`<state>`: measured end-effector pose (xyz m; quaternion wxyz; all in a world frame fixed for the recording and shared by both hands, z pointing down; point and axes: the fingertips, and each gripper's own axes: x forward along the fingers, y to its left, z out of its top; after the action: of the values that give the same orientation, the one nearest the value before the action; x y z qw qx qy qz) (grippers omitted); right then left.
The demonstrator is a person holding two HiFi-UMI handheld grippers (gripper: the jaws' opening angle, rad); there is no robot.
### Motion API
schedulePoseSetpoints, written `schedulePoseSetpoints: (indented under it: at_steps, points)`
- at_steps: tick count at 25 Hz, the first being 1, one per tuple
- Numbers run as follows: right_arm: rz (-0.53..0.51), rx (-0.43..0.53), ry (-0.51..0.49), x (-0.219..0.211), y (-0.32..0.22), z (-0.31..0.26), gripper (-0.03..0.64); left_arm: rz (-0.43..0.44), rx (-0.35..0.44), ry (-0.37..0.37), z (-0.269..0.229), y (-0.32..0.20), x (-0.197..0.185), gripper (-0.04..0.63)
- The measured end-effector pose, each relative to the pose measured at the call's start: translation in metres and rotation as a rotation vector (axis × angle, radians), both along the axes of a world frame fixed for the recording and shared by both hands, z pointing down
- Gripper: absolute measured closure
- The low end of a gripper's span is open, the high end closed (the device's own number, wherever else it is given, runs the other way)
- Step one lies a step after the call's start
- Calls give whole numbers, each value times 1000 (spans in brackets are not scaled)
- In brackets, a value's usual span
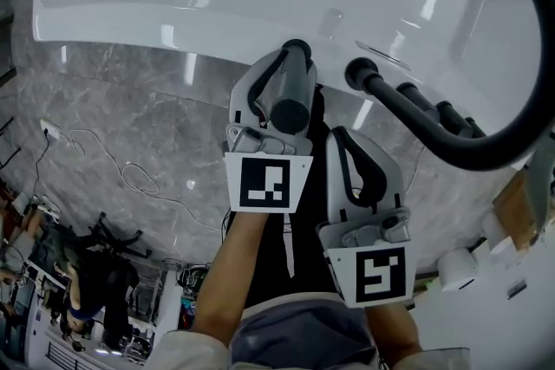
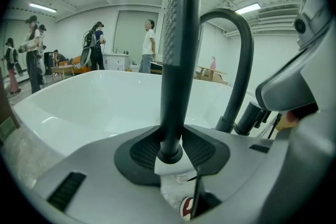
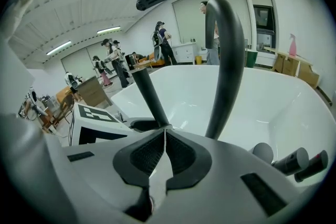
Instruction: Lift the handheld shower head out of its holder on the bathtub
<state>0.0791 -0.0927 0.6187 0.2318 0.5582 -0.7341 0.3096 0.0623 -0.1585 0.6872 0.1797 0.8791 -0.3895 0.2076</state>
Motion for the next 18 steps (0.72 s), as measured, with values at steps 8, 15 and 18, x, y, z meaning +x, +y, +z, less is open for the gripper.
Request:
schedulePoseSetpoints:
  at_steps: [8, 15, 18]
  points:
    - [19, 23, 1, -8, 5, -20, 595, -15, 7, 7, -27, -1, -15, 460]
    - [44, 88, -8, -4, 1, -48, 595, -18, 24, 3, -48, 0, -23, 460]
    - [52, 107, -9, -4, 2, -65, 595, 18, 58, 12, -66, 3, -24, 460]
